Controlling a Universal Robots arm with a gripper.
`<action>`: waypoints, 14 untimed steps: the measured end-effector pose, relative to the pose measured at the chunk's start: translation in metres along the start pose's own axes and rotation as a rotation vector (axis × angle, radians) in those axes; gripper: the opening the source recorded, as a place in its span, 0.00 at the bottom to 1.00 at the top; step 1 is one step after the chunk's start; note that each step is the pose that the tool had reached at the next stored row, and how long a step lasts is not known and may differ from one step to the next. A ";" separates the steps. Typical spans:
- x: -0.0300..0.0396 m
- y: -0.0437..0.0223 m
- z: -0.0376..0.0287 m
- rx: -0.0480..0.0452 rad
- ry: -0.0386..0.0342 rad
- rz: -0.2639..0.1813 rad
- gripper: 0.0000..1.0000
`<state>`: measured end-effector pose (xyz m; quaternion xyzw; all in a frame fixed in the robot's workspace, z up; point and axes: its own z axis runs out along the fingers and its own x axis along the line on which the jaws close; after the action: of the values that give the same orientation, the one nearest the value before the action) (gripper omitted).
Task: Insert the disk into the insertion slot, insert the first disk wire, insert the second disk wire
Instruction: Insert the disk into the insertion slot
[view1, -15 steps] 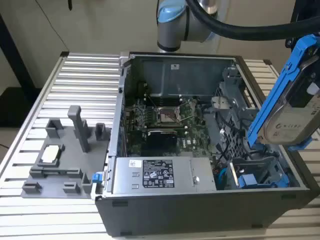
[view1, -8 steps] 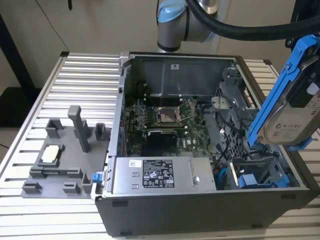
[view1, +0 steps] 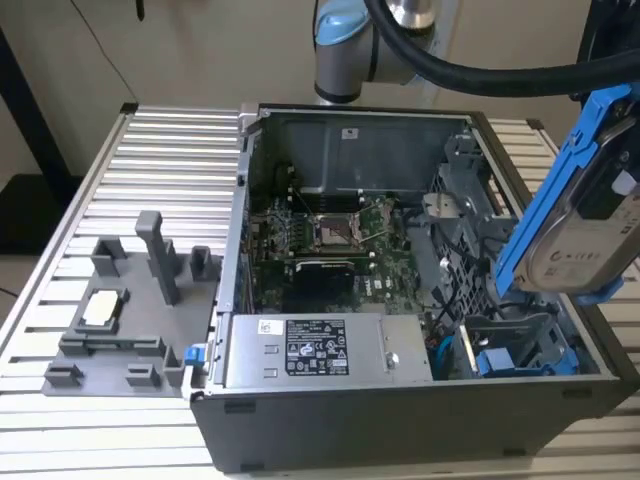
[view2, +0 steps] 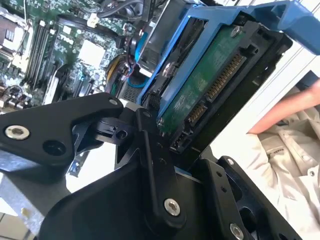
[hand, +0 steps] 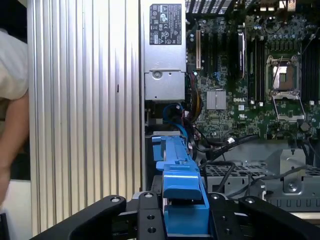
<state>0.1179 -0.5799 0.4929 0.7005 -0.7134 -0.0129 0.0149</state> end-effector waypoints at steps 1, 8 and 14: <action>0.0002 -0.0001 0.0011 0.0000 0.0001 0.000 0.33; 0.0005 -0.0005 0.0096 0.0003 -0.0002 0.000 0.33; 0.0005 -0.0008 0.0180 0.0018 -0.0002 0.000 0.33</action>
<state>0.1180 -0.5804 0.4749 0.7005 -0.7134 -0.0124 0.0142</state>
